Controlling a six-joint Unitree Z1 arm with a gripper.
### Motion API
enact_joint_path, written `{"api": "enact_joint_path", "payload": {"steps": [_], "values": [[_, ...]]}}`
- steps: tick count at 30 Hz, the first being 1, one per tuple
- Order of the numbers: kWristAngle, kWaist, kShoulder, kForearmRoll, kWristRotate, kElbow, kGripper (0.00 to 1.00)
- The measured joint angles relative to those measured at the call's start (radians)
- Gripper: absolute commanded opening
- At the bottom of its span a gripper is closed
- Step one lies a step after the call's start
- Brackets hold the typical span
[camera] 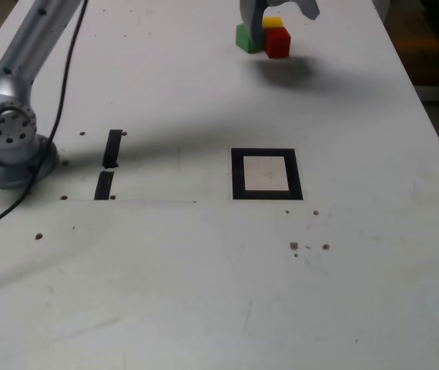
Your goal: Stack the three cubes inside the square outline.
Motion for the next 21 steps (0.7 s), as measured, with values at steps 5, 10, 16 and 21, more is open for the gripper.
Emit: {"api": "enact_joint_path", "payload": {"steps": [5,10,16,21], "values": [[0.003,0.007,0.041,0.02,0.01,-0.058,0.96],[0.003,0.018,0.063,0.021,0.012,-0.095,0.94],[0.002,0.022,0.099,0.022,0.012,-0.12,0.93],[0.002,0.026,0.114,0.022,0.012,-0.137,0.91]]}}
